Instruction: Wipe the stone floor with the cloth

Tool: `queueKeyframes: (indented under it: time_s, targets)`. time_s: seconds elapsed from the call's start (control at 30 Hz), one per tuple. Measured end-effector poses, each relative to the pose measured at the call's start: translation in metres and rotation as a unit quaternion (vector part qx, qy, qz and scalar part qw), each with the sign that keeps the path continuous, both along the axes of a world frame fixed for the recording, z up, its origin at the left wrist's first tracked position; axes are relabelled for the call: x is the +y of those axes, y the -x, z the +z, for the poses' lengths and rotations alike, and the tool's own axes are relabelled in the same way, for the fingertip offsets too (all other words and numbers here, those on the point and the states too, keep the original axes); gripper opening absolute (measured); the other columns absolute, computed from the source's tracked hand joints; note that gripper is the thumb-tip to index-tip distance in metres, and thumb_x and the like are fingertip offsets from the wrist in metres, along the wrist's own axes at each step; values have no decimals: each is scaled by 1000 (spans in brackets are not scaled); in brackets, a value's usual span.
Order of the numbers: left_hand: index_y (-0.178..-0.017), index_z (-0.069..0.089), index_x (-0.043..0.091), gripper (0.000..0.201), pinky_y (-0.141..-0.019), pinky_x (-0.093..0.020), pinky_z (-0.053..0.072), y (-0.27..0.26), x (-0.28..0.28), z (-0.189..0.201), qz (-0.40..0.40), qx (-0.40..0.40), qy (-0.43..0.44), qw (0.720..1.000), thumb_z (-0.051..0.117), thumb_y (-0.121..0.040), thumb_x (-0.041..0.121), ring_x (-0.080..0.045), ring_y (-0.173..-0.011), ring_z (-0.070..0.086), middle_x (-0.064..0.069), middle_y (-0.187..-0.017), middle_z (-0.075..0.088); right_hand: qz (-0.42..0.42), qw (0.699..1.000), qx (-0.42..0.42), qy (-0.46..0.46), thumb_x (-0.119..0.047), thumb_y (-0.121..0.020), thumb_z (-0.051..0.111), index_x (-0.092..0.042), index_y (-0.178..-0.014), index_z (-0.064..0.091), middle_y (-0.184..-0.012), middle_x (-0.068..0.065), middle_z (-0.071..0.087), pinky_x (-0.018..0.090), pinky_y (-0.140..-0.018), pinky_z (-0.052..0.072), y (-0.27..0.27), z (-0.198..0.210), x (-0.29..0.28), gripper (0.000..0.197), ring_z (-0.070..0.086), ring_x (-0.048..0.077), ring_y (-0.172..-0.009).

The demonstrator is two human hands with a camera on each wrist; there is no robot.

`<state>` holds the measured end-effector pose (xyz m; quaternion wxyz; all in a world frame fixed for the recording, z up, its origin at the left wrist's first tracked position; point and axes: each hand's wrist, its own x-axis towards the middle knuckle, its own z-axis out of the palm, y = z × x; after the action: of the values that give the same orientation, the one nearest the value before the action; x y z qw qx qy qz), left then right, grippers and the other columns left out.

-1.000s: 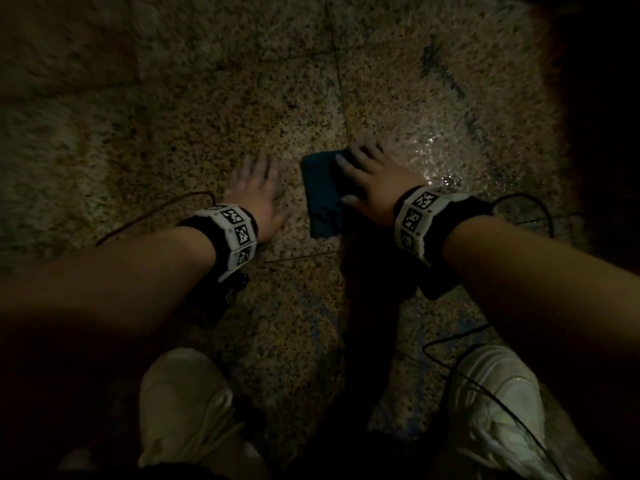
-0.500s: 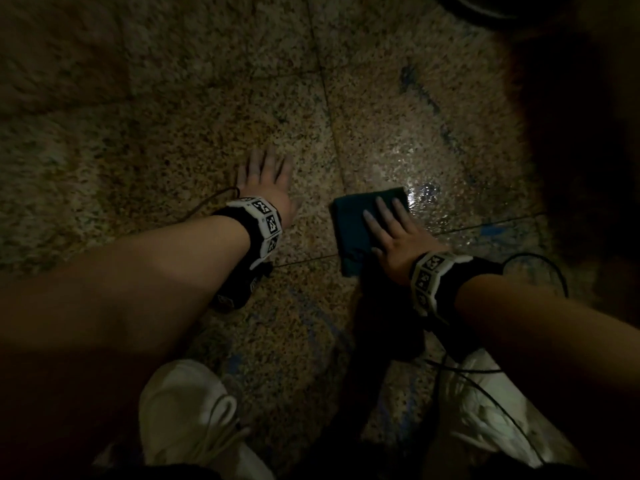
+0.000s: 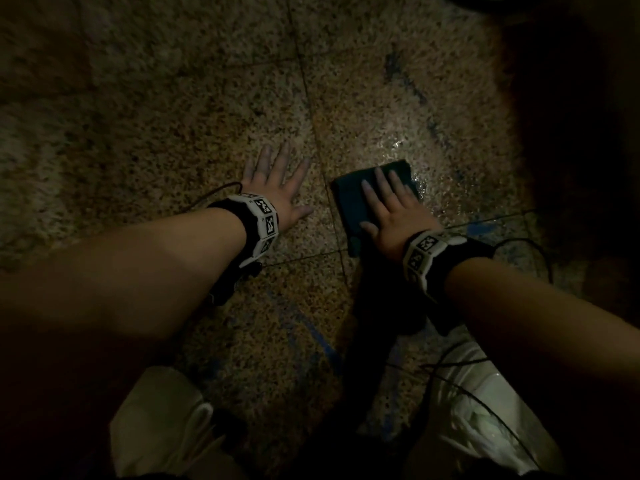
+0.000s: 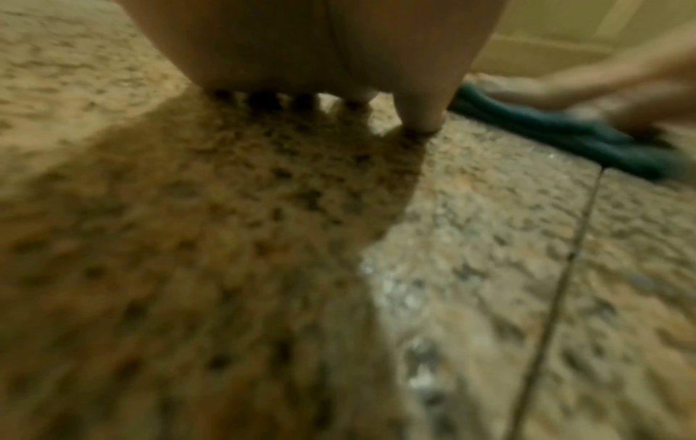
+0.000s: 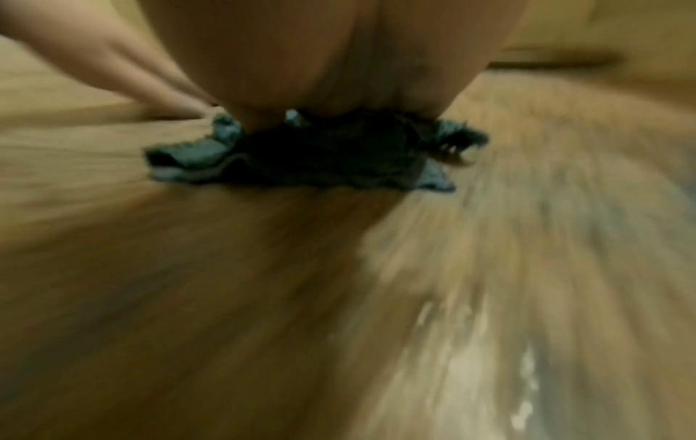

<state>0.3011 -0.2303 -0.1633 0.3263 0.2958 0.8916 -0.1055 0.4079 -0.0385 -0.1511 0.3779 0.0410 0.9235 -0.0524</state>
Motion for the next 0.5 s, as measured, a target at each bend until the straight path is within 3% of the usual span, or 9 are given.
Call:
queueKeyframes:
  time_s: [0.23,0.5]
  targets:
    - [-146,-25,30,81,-115,-47,-9,2,8,5,4,-14,45,999,23,-92,67,-33,-142,-23,-6,-153,-31,-2,1000,12,-4,-45,-102,18,-21,-148,-21,-154,4,-31,34,-116,-10,28,0,10,65,-25,22,-143]
    - [-149,-18,18,85,-115,-46,-8,-14,25,10,16,12,20,1000,23,-92,66,-32,-143,-18,-9,-155,-26,4,999,-35,-14,-47,-101,16,-22,-147,-25,-152,4,-35,34,-115,-11,-29,3,25,66,-29,21,-141]
